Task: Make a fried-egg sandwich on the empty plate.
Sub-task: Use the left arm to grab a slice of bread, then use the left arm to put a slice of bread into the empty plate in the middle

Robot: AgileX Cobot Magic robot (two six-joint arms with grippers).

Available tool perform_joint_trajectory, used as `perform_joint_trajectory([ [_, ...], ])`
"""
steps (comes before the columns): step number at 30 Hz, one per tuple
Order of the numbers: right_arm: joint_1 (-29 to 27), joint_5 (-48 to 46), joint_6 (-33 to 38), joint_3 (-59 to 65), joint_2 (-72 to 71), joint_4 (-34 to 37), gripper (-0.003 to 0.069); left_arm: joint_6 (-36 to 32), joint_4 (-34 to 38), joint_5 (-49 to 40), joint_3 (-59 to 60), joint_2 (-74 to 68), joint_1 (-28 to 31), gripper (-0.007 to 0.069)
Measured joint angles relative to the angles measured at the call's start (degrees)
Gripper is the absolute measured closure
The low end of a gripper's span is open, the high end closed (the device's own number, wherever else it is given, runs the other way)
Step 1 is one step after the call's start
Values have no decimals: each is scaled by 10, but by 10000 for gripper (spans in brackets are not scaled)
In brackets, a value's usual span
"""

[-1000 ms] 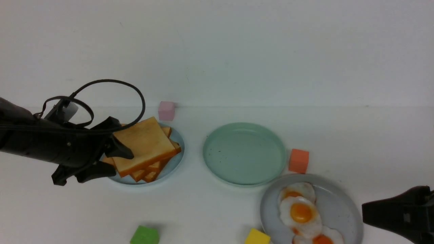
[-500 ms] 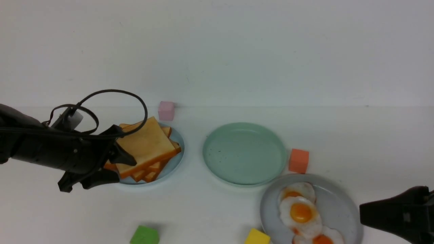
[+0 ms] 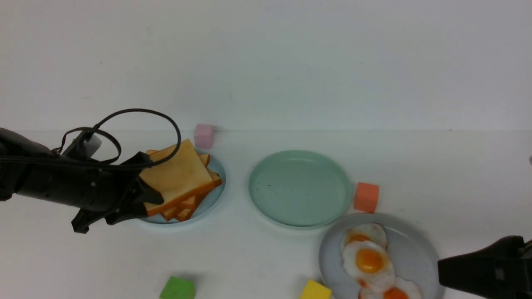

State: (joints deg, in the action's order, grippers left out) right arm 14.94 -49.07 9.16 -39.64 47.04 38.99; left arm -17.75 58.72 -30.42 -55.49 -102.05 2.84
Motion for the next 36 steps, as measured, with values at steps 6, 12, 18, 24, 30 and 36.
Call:
perform_joint_trajectory([
  [6,0,-6,0,0,0,3,418,-9,-10,-15,0,5,0,540],
  [12,0,-17,5,0,0,3,418,-18,-45,-29,0,49,0,540],
  [18,0,-55,34,-13,0,-12,418,-95,-35,-63,0,111,-4,540],
  [24,0,-91,3,-74,0,-99,418,-212,36,-105,-12,117,-103,540],
  [30,0,-110,-51,-102,4,-163,418,-194,36,-99,-99,46,-187,540],
  [36,0,-127,-58,-103,4,-181,418,-138,29,-105,-235,-97,-206,540],
])
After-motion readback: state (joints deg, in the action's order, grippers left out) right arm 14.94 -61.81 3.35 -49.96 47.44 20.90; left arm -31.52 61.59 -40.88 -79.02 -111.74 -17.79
